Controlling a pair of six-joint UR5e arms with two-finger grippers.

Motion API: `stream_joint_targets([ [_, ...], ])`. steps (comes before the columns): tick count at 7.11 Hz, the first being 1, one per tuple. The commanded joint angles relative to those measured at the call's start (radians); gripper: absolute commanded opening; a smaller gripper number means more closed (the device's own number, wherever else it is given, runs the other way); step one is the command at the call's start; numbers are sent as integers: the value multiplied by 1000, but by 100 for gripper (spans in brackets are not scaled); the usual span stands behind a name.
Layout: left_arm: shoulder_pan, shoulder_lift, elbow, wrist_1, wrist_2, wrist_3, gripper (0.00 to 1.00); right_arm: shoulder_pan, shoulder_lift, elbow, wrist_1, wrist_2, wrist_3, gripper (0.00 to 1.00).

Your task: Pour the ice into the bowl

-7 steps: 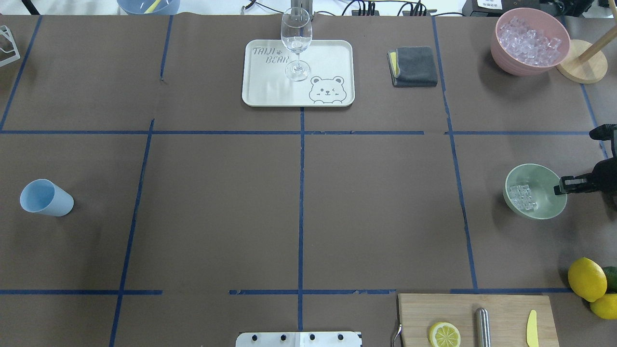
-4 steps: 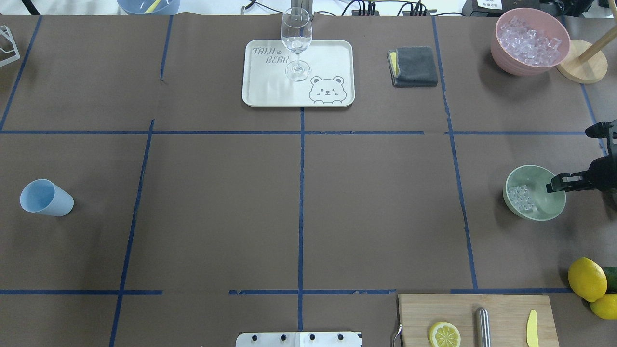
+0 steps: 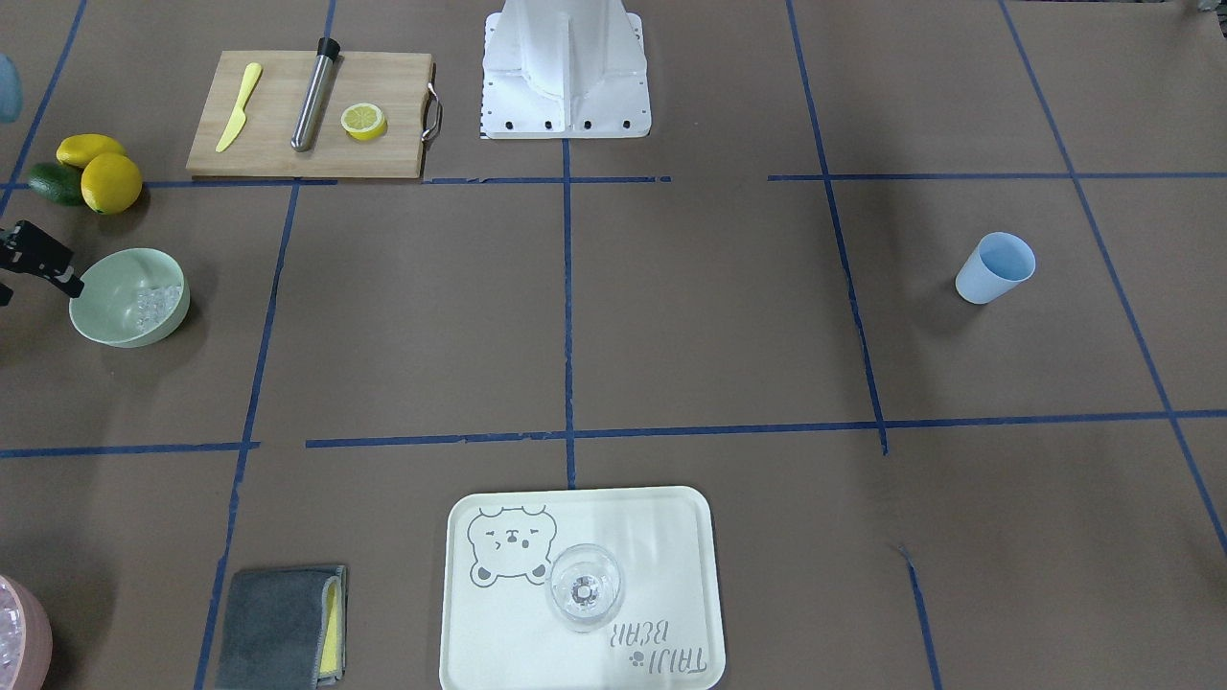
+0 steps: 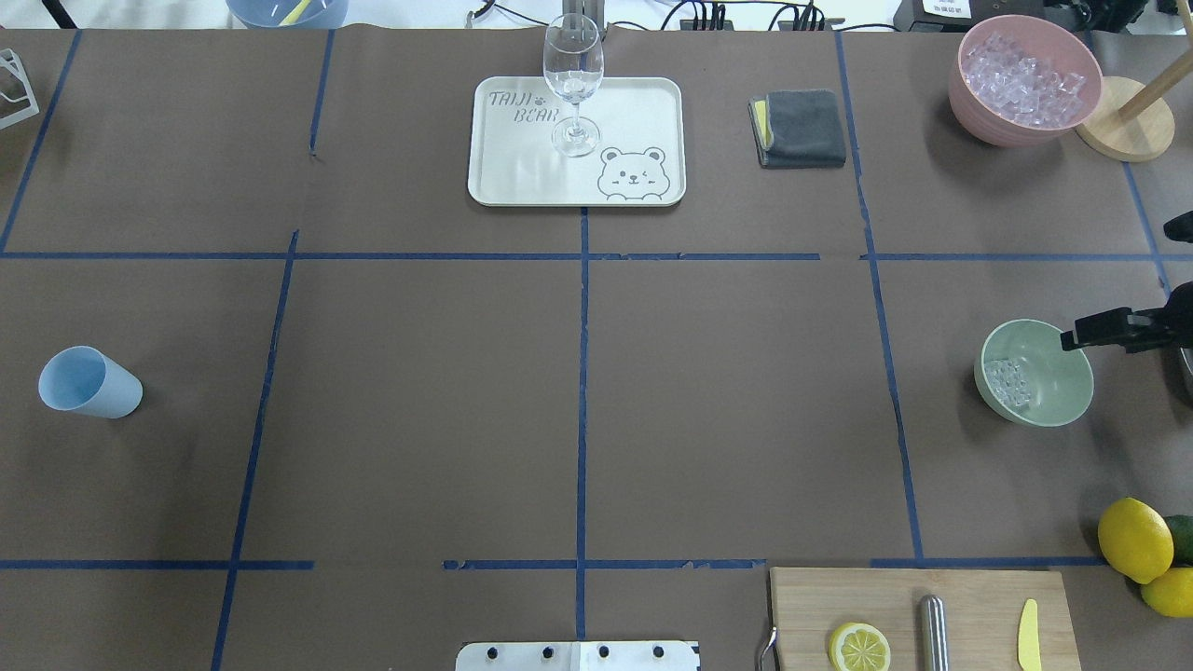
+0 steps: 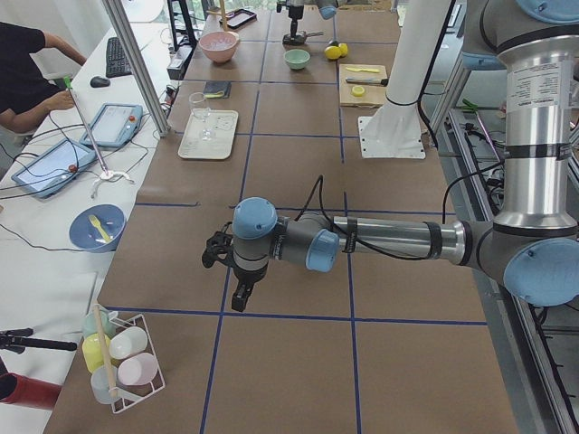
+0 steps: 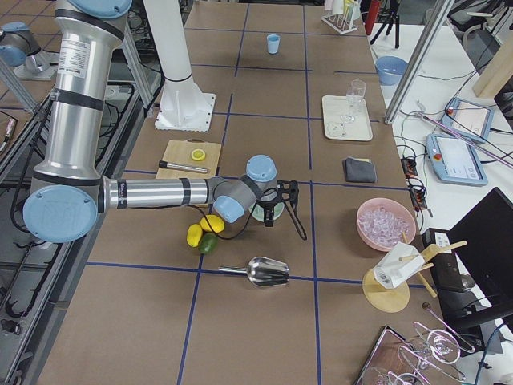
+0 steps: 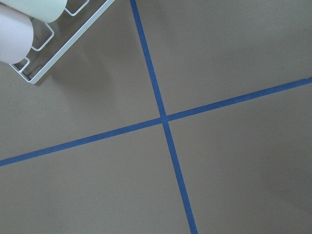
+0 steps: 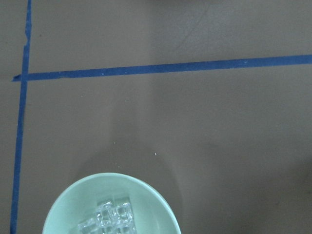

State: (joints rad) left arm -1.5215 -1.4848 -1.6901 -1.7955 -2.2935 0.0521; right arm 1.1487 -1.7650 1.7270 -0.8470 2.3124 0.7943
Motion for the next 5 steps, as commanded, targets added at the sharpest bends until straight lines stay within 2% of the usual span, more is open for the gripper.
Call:
stream_joint_targets([
  [1, -41, 1, 19, 5, -7, 50, 100, 124, -1, 0, -76, 73, -109, 100],
  [2, -60, -2, 26, 33, -62, 55, 100, 190, 5, 3, -209, 73, -280, 100],
  [4, -103, -3, 45, 63, -75, 75, 100, 332, 128, 3, -594, 59, -640, 100],
  [5, -112, -32, 68, 149, -77, 80, 100, 379, 189, -6, -770, 53, -779, 100],
])
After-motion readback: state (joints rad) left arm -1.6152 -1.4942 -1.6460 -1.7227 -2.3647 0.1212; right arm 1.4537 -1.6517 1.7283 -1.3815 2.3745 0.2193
